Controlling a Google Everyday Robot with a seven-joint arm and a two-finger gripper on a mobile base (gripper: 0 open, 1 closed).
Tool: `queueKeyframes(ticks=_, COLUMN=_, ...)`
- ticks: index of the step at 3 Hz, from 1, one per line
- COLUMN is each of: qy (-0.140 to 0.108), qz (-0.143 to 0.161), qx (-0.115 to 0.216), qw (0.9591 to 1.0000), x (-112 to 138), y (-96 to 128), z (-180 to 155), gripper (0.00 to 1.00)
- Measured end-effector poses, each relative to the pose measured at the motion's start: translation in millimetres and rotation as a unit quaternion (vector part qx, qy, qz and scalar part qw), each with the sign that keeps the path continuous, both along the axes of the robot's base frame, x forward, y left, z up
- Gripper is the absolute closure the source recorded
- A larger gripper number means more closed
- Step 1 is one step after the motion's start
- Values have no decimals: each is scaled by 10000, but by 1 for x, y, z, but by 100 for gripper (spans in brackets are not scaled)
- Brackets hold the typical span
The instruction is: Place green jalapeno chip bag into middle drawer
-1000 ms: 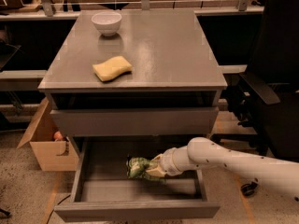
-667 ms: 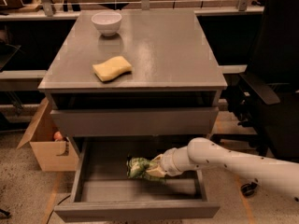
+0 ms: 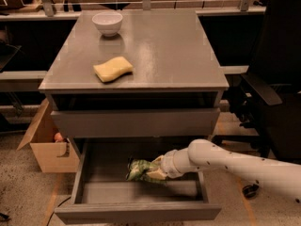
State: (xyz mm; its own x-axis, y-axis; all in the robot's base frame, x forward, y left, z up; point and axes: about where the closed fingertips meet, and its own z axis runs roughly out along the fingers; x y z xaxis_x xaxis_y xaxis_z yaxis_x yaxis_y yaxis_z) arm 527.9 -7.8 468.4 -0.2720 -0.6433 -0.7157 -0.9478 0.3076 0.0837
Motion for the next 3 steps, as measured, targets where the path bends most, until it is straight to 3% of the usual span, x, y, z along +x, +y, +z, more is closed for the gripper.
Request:
queueKeyframes(ticks=1, qy=-79, qz=-93, qx=152, qw=9998, x=-2, y=-6, z=5, gripper=0)
queueKeyframes(ticks=2, qy=-185, qz=-264, qx=103, qw=9994, x=-6, y=-21, z=16, gripper=0)
queueKeyframes(ticks=3, qy=-146, qz=-781, qx=-232, qw=9966, x=-17, y=-69, z=29, gripper=0)
